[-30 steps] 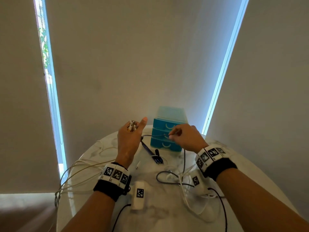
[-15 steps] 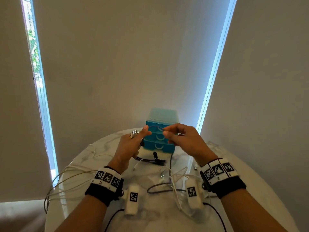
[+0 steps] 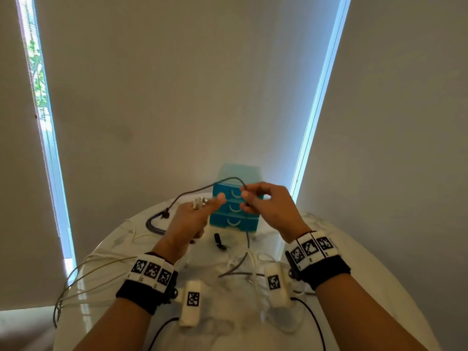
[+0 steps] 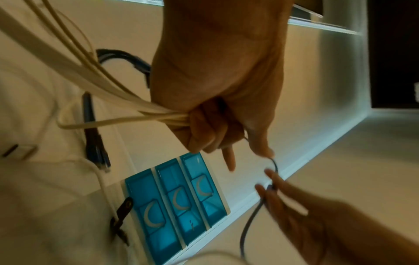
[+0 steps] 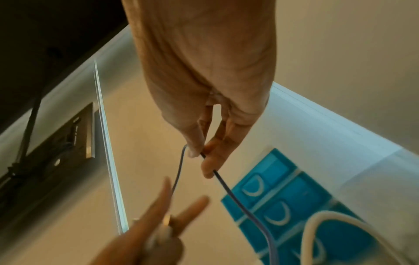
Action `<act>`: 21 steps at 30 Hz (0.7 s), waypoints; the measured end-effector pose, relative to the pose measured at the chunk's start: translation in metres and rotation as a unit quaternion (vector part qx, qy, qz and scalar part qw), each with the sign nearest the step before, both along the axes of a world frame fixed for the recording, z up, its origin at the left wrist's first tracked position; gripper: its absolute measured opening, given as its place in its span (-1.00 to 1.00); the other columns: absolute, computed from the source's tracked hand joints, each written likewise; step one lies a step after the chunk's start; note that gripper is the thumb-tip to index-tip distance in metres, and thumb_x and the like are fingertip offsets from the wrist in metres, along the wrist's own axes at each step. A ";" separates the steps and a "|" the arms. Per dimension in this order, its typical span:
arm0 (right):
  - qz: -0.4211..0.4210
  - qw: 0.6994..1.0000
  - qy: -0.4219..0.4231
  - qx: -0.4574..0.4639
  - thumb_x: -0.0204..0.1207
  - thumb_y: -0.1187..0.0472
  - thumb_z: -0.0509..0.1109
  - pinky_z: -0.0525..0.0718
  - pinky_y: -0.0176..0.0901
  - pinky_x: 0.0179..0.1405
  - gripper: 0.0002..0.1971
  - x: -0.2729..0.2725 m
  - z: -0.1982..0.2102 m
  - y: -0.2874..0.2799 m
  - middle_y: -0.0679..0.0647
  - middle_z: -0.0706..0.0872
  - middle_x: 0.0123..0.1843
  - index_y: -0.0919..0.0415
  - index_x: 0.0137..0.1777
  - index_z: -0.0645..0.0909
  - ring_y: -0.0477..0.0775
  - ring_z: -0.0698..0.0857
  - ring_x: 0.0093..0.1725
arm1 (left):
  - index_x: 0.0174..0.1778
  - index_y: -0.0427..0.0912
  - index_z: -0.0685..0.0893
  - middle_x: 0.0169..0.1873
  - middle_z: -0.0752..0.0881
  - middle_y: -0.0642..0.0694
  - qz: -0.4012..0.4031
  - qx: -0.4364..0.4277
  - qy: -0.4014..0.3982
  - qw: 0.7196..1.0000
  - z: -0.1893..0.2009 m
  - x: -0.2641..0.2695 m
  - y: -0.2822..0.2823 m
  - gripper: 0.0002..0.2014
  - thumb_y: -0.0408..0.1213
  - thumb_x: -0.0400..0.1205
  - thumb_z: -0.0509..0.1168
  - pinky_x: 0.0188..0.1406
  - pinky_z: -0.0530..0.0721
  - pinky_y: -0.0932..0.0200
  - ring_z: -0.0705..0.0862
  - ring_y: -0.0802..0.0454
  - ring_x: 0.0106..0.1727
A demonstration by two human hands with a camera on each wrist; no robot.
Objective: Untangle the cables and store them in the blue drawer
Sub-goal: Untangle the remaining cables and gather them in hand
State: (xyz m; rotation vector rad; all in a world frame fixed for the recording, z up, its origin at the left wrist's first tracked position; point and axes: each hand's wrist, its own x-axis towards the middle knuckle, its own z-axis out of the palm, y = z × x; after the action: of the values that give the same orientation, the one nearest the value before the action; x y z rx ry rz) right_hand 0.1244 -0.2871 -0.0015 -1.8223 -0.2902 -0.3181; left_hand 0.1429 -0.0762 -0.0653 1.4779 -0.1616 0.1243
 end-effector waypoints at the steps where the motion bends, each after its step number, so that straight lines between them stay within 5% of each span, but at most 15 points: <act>1: -0.004 1.000 -0.019 0.009 0.68 0.22 0.60 0.93 -0.04 0.10 -0.81 0.001 0.009 0.003 0.09 0.89 0.09 0.18 0.25 0.86 0.09 0.95 -0.01 | -0.02 -0.01 0.84 -0.51 0.47 0.08 -0.037 0.048 -0.005 0.998 0.002 -0.003 -0.007 -0.56 0.32 0.56 0.58 -0.50 0.27 0.13 0.30 0.12 -0.48; 5: -0.022 0.996 -0.065 -0.055 0.67 0.05 0.61 0.91 -0.15 0.03 -0.80 0.002 0.033 0.024 -0.07 0.91 0.03 0.03 0.23 0.88 -0.02 0.91 0.02 | 0.20 0.10 0.90 -0.24 0.85 0.13 -0.093 0.137 -0.018 0.986 0.005 -0.012 -0.017 -0.59 0.28 0.59 0.57 -0.49 0.48 0.28 0.55 0.27 -0.48; 9: -0.001 0.997 -0.058 -0.054 0.71 -0.03 0.54 0.91 -0.18 0.04 -0.78 -0.001 0.034 0.028 -0.04 0.90 0.06 0.03 0.23 0.83 -0.04 0.89 0.05 | 0.13 -0.04 0.90 -0.26 0.88 0.25 -0.028 0.074 -0.048 0.996 0.010 -0.017 -0.015 -0.79 -0.02 0.68 0.56 -0.38 0.62 0.50 0.78 0.42 -0.30; 13: 0.029 0.990 0.097 -0.102 0.81 0.00 0.40 0.92 -0.04 0.12 -0.73 -0.010 -0.002 0.016 0.17 0.86 0.15 0.22 0.21 0.72 0.17 0.87 0.17 | 0.12 0.02 0.91 -0.56 0.63 0.32 0.053 -0.006 -0.070 0.996 0.011 -0.015 -0.009 -0.78 0.04 0.67 0.56 -0.36 0.50 0.30 0.57 0.29 -0.49; 16: 0.125 0.948 0.198 -0.214 0.80 0.07 0.43 0.88 -0.12 0.11 -0.78 -0.014 -0.038 0.004 0.15 0.89 0.15 0.20 0.24 0.77 0.07 0.89 0.10 | 0.13 0.07 0.90 -0.59 0.56 0.30 0.088 -0.056 -0.069 0.992 0.011 -0.013 -0.007 -0.75 0.11 0.66 0.54 -0.41 0.42 0.21 0.43 0.22 -0.47; 18: 0.175 0.924 0.208 -0.267 0.76 0.07 0.49 0.88 -0.14 0.13 -0.80 -0.014 -0.047 0.000 0.08 0.91 0.16 0.11 0.28 0.79 -0.05 0.89 0.07 | 0.12 0.11 0.90 -0.58 0.52 0.26 0.097 -0.080 -0.081 0.989 0.011 -0.013 -0.007 -0.78 0.11 0.67 0.53 -0.46 0.39 0.18 0.38 0.21 -0.50; 21: 0.187 0.928 0.174 -0.272 0.76 0.08 0.50 0.85 -0.23 0.00 -0.91 -0.013 -0.038 0.006 0.03 0.87 0.23 -0.05 0.20 0.78 -0.06 0.86 0.12 | 0.12 0.16 0.91 -0.55 0.50 0.17 0.102 -0.100 -0.100 0.985 0.010 -0.011 -0.007 -0.82 0.09 0.67 0.53 -0.50 0.36 0.17 0.34 0.16 -0.50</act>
State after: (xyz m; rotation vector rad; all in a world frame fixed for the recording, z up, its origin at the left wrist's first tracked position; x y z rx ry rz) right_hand 0.1115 -0.2812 -0.0397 -2.2660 -0.5002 0.3942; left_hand 0.1318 -0.0831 -0.0557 1.2768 -0.1534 0.4439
